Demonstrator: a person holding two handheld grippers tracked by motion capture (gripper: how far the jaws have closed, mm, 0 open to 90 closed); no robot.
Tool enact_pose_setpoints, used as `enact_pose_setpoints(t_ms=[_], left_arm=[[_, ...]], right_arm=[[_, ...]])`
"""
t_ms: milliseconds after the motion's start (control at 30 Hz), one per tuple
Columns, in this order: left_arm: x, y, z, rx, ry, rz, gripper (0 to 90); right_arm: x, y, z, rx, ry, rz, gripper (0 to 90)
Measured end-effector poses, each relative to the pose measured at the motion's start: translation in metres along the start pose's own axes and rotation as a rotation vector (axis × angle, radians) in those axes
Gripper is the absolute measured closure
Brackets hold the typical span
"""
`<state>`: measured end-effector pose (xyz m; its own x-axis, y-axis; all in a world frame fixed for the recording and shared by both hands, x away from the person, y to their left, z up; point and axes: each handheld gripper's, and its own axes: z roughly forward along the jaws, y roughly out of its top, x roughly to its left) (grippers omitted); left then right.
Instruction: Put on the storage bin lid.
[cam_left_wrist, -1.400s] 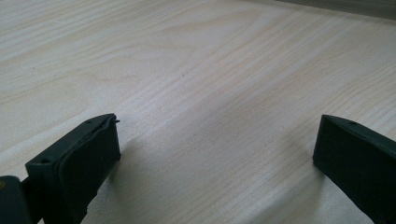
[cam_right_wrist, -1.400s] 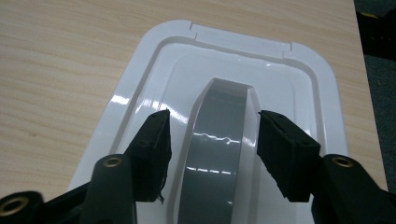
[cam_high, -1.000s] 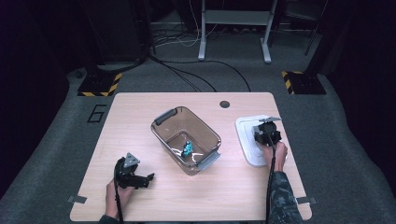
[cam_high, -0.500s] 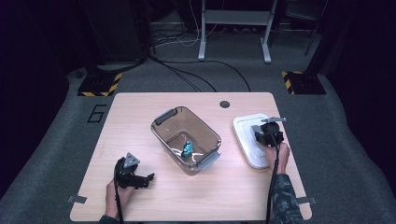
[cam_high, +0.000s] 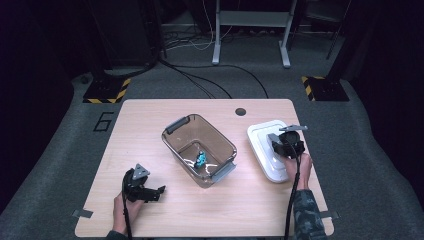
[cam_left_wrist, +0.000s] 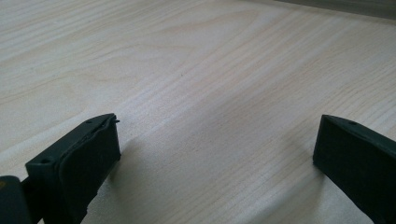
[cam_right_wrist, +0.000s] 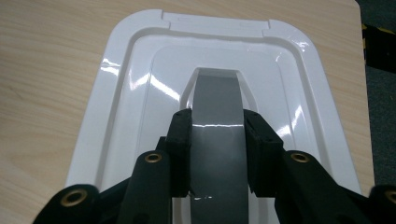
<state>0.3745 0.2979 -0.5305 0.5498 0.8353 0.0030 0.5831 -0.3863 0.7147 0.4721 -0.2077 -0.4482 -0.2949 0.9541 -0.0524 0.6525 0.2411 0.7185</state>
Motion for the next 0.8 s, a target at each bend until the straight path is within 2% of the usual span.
enact_pose_setpoints(t_ms=[800], left_arm=[[0.0,0.0,0.0,0.001,0.0,0.001,0.1]], right_arm=[[0.018,0.037,-0.047,-0.052,0.009,-0.073,66.4]])
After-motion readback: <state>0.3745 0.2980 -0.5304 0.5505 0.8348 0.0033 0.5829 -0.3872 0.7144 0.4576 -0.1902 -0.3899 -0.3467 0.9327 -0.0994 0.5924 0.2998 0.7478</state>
